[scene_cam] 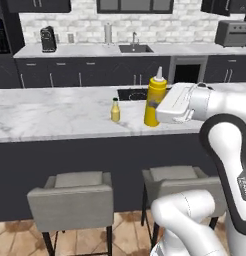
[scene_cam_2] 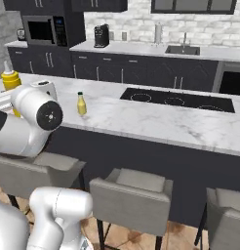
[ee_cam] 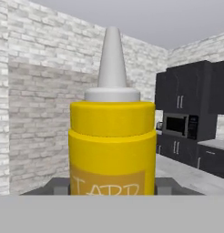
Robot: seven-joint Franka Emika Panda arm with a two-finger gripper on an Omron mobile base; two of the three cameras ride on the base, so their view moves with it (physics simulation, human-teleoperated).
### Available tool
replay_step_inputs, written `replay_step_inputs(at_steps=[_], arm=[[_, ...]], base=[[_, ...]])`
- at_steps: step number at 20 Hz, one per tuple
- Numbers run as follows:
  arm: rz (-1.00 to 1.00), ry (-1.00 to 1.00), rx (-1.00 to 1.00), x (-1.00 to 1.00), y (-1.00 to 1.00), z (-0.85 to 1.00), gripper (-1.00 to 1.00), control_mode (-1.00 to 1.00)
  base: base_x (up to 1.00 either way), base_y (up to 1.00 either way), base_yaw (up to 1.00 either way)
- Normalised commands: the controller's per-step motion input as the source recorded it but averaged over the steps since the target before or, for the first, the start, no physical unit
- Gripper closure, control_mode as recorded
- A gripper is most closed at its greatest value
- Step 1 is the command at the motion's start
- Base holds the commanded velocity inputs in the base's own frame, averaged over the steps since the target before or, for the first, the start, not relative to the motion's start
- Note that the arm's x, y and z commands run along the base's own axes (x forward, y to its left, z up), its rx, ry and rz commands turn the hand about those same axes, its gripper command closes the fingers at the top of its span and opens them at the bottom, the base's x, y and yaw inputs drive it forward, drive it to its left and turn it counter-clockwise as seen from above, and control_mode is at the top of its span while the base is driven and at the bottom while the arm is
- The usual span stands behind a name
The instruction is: The dining table condiment station is running low on mustard. Refill the condiment station by opening the cabinet and taking the mustard from the cabinet and placing it on the dining table.
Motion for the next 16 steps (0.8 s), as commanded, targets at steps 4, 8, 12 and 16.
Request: replay_step_inputs(at_steps=[4, 8, 12, 16], arm=[[0.0, 0.0, 0.0, 0.0, 0.0, 0.0, 1.0, 1.0], [0.14, 0.05, 0.03, 0.75, -0.36, -0.16, 1.0, -1.0], [0.49, -0.12, 0.0, 0.86, -0.53, -0.62, 1.0, -1.0], [0.38, -0.15, -0.04, 0.52, -0.35, -0.61, 1.0, -1.0]], base=[[0.61, -0.09, -0.1], [0.25, -0.08, 0.0], [0.0, 0.0, 0.0], [0.0, 0.0, 0.0]])
